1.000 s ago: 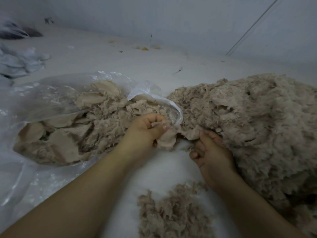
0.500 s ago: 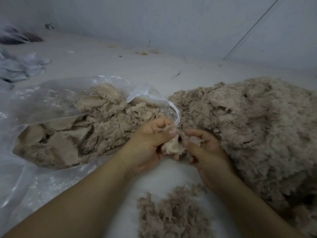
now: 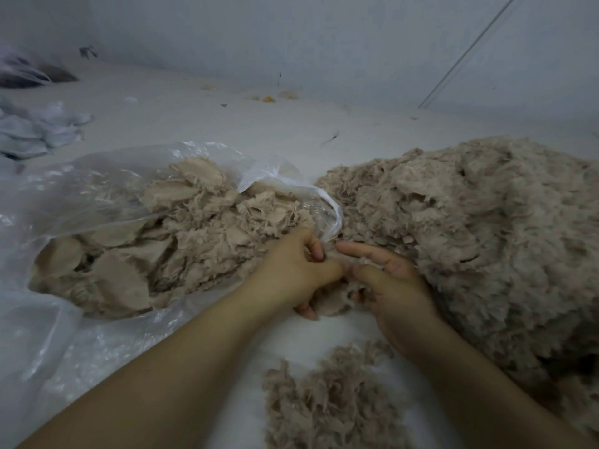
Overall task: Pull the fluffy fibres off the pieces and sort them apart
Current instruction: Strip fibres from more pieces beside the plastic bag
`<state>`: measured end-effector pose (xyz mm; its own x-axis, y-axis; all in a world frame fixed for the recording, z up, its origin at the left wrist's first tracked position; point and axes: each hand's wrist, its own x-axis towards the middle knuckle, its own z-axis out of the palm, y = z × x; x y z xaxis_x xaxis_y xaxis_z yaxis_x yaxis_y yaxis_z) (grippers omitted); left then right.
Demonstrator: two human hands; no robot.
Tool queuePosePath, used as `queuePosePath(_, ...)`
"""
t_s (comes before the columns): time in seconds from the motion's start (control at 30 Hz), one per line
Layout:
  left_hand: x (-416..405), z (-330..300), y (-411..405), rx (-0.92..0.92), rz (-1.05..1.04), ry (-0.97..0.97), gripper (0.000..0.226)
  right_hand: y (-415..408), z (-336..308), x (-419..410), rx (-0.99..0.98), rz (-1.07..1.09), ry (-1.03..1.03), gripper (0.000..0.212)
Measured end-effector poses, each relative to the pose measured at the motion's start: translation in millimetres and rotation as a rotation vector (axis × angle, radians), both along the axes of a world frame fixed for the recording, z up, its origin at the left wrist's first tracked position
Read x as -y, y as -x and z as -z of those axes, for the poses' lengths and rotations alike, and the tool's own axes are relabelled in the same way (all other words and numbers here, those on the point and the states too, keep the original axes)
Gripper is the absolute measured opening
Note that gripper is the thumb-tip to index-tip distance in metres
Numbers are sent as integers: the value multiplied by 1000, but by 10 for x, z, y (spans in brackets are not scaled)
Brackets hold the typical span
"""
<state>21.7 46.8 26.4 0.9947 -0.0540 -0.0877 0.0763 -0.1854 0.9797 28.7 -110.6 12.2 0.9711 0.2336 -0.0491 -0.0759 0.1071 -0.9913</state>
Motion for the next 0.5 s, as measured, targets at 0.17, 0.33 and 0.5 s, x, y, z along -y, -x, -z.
queuePosePath(0.17,64,2,0,7,1,-248,39,9,-26,3,-48,11,-48,35)
queuePosePath(0.33,128,13,-26,174,-51,-626,30,14,-34,-11,-75,35,-95,38)
queuePosePath(0.5,118,79,-71,271,-43,-761,18,-5,-15,-18,-58,64,-83,44)
